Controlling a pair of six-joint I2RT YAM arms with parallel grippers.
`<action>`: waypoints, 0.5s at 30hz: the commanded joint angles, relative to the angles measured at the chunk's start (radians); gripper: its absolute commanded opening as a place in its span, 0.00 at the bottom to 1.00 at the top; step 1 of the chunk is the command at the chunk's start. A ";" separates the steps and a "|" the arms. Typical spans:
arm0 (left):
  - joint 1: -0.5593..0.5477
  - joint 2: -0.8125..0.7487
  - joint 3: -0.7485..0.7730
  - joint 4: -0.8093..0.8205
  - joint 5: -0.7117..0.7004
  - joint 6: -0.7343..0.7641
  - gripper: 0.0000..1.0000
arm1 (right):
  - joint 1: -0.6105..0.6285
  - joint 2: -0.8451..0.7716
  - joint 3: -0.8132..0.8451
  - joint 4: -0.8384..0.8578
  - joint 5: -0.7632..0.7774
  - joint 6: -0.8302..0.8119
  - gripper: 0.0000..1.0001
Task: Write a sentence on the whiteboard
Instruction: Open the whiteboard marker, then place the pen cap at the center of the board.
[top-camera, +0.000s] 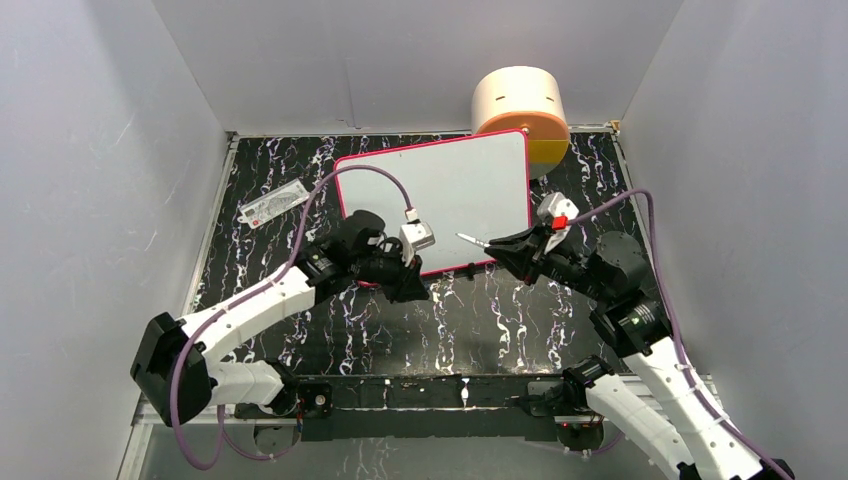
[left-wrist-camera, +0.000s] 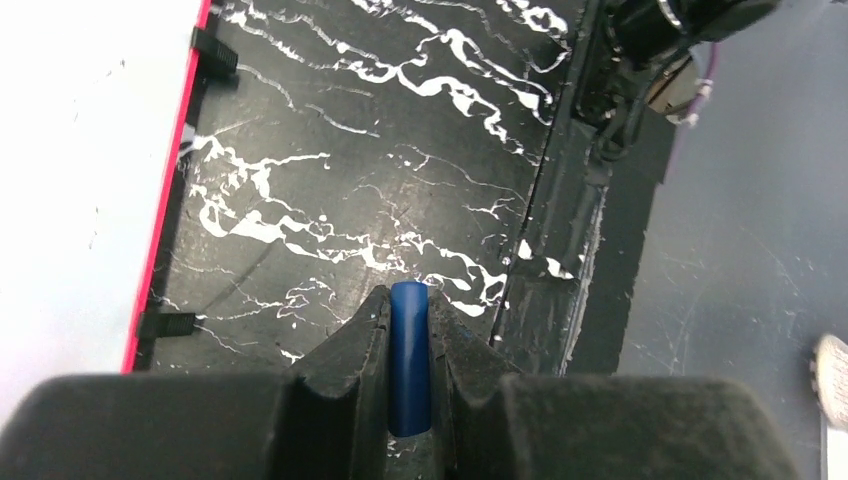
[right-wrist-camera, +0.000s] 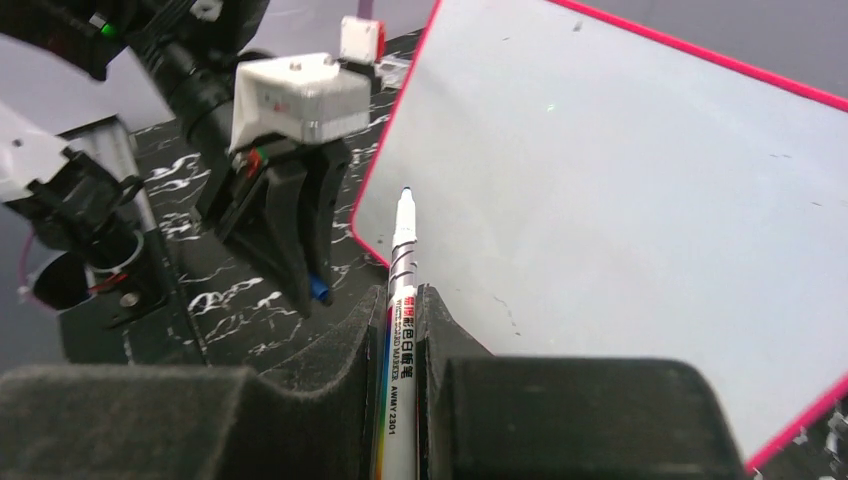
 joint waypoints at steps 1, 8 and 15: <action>-0.056 0.009 -0.072 0.158 -0.202 -0.131 0.00 | -0.004 -0.041 -0.016 0.034 0.152 -0.027 0.00; -0.149 0.099 -0.119 0.214 -0.381 -0.146 0.00 | -0.004 -0.059 -0.036 0.026 0.226 -0.024 0.00; -0.242 0.222 -0.142 0.291 -0.527 -0.168 0.00 | -0.004 -0.052 -0.043 0.026 0.240 -0.021 0.00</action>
